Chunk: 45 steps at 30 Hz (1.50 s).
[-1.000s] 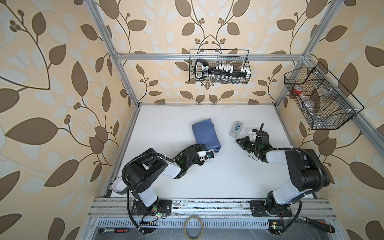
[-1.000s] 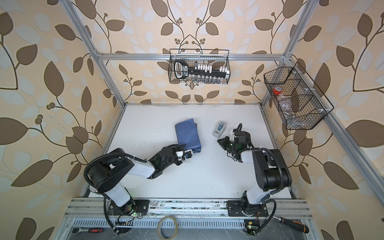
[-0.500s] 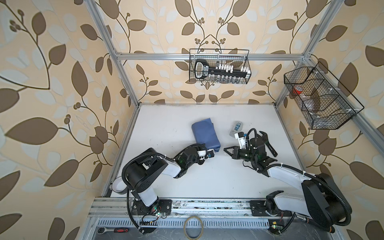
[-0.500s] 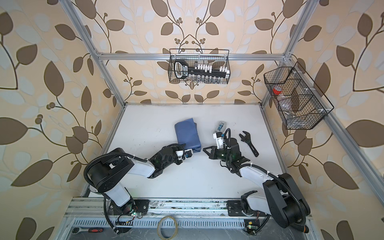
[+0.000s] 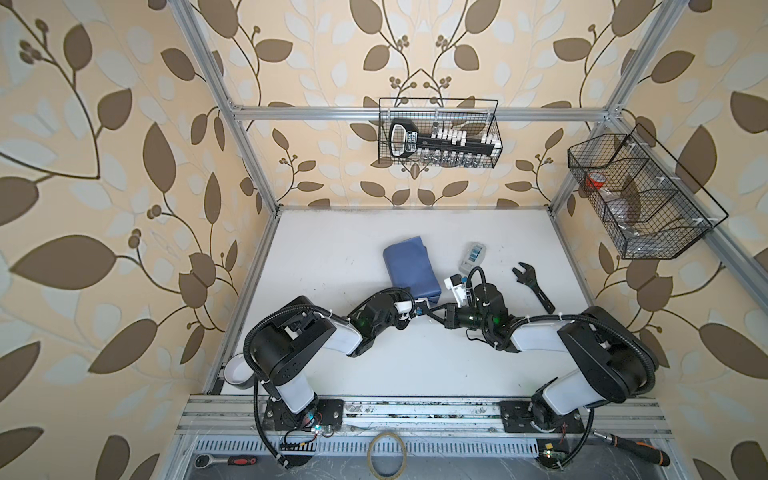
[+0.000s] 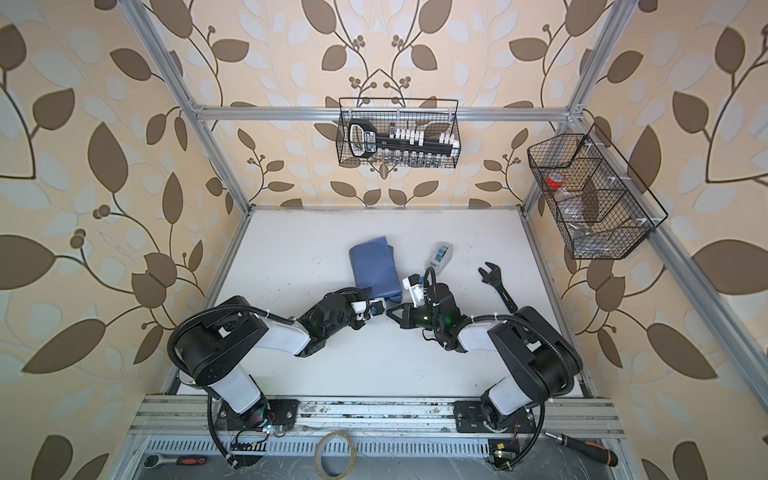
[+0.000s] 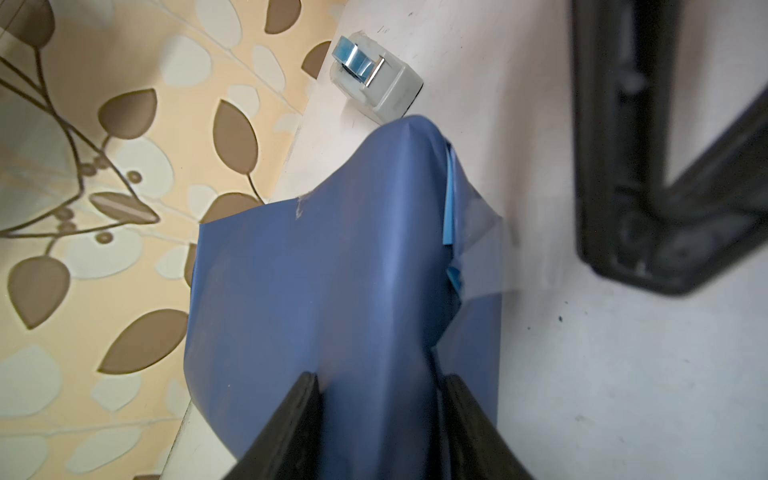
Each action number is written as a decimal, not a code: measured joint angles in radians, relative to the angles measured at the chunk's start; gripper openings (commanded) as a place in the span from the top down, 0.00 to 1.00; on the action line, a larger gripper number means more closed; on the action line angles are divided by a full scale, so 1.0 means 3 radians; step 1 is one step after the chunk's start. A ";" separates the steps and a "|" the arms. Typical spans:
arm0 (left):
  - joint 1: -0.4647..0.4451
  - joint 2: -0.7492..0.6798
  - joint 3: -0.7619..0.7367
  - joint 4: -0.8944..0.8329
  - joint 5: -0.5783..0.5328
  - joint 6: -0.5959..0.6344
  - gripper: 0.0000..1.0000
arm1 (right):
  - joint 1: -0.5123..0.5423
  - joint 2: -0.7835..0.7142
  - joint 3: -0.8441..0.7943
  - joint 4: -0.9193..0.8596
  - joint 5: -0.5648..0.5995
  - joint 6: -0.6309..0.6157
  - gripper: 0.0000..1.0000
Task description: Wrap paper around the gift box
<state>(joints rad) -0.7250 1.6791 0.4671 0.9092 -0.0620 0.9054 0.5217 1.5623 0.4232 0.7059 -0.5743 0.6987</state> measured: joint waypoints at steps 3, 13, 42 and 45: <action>0.0000 0.0000 0.0000 0.0000 0.0000 -0.0001 0.52 | 0.0023 0.0123 0.0048 0.0126 0.0006 0.0050 1.00; 0.0000 0.0000 0.0000 0.0000 0.0000 -0.0001 0.53 | 0.0032 0.0427 0.0210 0.0434 0.0019 0.0168 1.00; 0.0000 0.0000 0.0000 0.0000 0.0000 -0.0004 0.53 | 0.0057 0.0601 0.0257 0.0500 0.0083 0.0186 1.00; 0.0000 0.0000 0.0000 0.0000 0.0000 -0.0004 0.53 | 0.0057 0.0613 0.0264 0.0498 0.0084 0.0186 1.00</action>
<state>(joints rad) -0.7250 1.6791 0.4671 0.9092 -0.0620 0.9043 0.5388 1.7462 0.5026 0.8555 -0.5491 0.7544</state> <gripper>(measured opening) 0.474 0.047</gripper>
